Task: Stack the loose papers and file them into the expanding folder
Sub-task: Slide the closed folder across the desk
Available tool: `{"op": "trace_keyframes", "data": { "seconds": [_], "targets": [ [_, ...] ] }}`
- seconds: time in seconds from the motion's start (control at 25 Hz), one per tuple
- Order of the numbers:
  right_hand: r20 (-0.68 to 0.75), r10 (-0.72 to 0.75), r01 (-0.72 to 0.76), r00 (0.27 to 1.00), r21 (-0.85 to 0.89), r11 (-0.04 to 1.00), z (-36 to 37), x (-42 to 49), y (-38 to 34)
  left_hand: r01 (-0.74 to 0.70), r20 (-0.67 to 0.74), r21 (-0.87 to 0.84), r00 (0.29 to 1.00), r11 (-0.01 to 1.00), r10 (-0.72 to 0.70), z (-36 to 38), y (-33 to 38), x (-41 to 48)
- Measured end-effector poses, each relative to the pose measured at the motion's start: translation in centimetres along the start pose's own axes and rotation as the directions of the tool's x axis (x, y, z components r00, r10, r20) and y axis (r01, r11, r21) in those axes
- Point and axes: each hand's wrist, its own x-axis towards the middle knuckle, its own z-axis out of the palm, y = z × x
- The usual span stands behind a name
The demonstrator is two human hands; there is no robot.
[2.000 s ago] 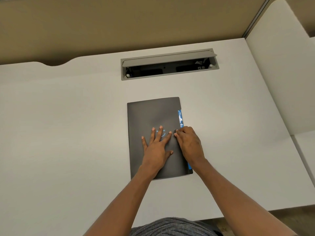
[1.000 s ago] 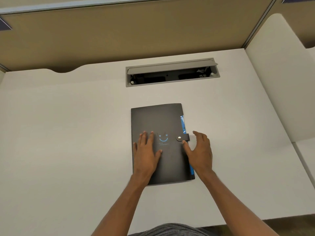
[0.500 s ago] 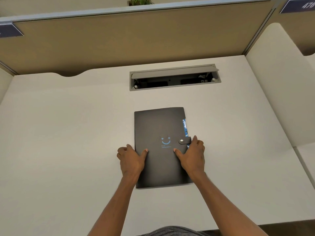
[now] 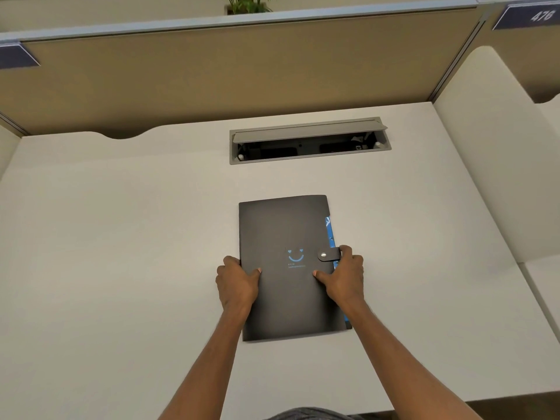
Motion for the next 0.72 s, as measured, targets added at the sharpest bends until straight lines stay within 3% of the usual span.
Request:
{"op": "trace_keyframes", "data": {
  "seconds": [0.2, 0.72],
  "targets": [
    [-0.015, -0.019, 0.019, 1.0, -0.013, 1.0, 0.2, -0.2, -0.9, -0.01, 0.002, -0.073, 1.0, 0.997, 0.011, -0.5, -0.7, 0.8],
    [0.049, -0.181, 0.181, 0.982, 0.002, 0.983, 6.7, -1.7, -12.5, -0.02, -0.213, -0.132, 0.977, 0.991, -0.009, -10.2, -3.2, 7.8]
  ]
}}
